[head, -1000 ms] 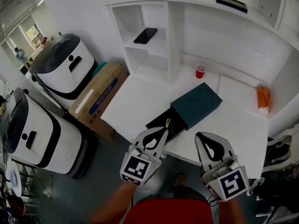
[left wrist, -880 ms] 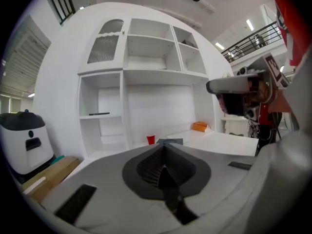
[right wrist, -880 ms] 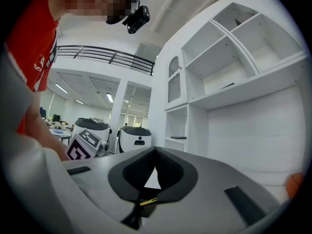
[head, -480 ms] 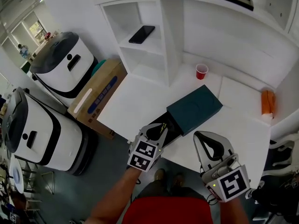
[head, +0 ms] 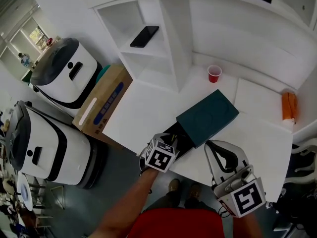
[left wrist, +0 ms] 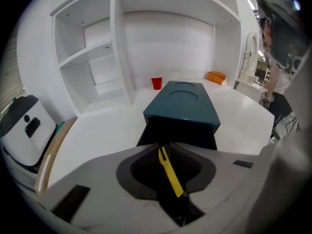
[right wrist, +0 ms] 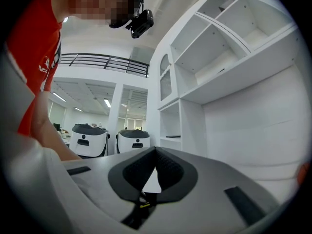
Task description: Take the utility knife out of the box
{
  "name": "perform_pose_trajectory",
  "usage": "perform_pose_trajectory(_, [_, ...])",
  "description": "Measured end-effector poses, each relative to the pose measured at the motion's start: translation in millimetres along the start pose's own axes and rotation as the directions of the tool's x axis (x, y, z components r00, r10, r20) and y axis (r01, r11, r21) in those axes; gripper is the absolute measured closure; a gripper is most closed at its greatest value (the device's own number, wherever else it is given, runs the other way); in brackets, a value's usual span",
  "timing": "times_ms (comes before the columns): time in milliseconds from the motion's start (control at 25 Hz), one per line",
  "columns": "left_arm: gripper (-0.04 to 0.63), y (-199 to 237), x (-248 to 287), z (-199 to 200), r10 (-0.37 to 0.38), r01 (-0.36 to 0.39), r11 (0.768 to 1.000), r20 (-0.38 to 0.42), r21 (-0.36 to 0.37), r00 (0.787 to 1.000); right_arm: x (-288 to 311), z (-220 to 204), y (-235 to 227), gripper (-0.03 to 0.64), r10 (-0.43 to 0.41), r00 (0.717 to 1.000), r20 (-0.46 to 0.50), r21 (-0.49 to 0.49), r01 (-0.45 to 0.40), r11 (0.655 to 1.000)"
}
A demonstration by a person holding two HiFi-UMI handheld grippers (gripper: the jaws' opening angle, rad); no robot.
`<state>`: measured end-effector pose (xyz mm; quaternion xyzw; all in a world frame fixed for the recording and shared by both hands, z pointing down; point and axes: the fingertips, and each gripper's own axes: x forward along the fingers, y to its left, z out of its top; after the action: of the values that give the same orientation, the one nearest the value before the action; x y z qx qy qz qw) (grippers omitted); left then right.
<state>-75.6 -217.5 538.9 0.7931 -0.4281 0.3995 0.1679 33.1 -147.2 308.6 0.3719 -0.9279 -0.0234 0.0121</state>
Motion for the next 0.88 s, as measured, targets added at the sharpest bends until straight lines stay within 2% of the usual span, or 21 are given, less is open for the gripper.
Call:
perform_pose_trajectory(120, [0.46,-2,11,-7,-0.021,0.021,1.0,-0.074,-0.002,0.997,1,-1,-5,0.621,-0.004,1.0,0.008,0.006,0.004,1.0])
perform_pose_trajectory(440, [0.446,-2,31,-24,-0.048,0.05,0.999,-0.219,0.004,0.974,1,3,-16,0.621,-0.007,0.999,0.043,0.015,0.006,1.0])
perform_pose_trajectory(680, [0.448,-3,31,-25,-0.102,0.106,0.994,-0.24,0.006,0.965,0,-2,-26,0.621,-0.037,0.998,0.051,0.048,0.035,0.998])
perform_pose_trajectory(880, [0.5,-5,30,-23,-0.106,0.118,0.992,-0.223,0.042,0.969,-1,-1,-36,0.621,-0.079,0.995,0.059,0.075,0.074,0.994])
